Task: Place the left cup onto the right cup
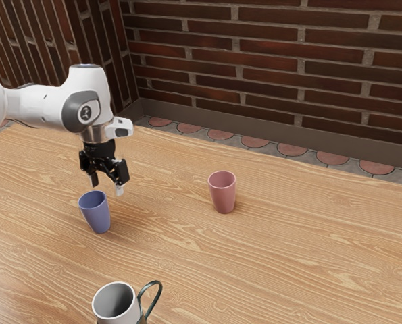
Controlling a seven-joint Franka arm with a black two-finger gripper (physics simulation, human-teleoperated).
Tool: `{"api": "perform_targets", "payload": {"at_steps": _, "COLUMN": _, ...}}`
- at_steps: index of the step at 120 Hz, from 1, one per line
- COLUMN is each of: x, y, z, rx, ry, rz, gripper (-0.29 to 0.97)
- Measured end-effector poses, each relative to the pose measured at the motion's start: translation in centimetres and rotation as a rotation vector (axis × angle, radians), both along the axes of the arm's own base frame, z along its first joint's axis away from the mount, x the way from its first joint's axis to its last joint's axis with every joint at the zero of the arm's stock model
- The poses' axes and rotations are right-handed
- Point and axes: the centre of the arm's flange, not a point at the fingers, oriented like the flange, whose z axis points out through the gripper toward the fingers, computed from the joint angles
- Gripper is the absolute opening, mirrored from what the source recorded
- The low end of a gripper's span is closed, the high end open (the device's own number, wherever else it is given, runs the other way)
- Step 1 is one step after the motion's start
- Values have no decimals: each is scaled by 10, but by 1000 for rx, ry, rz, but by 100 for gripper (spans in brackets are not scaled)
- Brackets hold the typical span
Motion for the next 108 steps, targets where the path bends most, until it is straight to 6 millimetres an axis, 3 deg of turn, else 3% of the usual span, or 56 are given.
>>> {"api": "perform_targets", "payload": {"at_steps": 28, "x": -16, "y": 7, "z": -20, "rx": 10, "ry": -20, "rz": 14, "gripper": 68}}
{"api": "perform_targets", "payload": {"at_steps": 48, "x": -14, "y": 9, "z": -25, "rx": 12, "ry": -39, "rz": 16, "gripper": 68}}
{"api": "perform_targets", "payload": {"at_steps": 92, "x": -18, "y": 10, "z": -56, "rx": 6, "ry": -23, "rz": 17, "gripper": 68}}
{"api": "perform_targets", "payload": {"at_steps": 98, "x": -17, "y": 9, "z": -57, "rx": 11, "ry": -26, "rz": 10, "gripper": 61}}
{"api": "perform_targets", "payload": {"at_steps": 108, "x": -16, "y": 11, "z": -60, "rx": 16, "ry": -29, "rz": 7, "gripper": 40}}
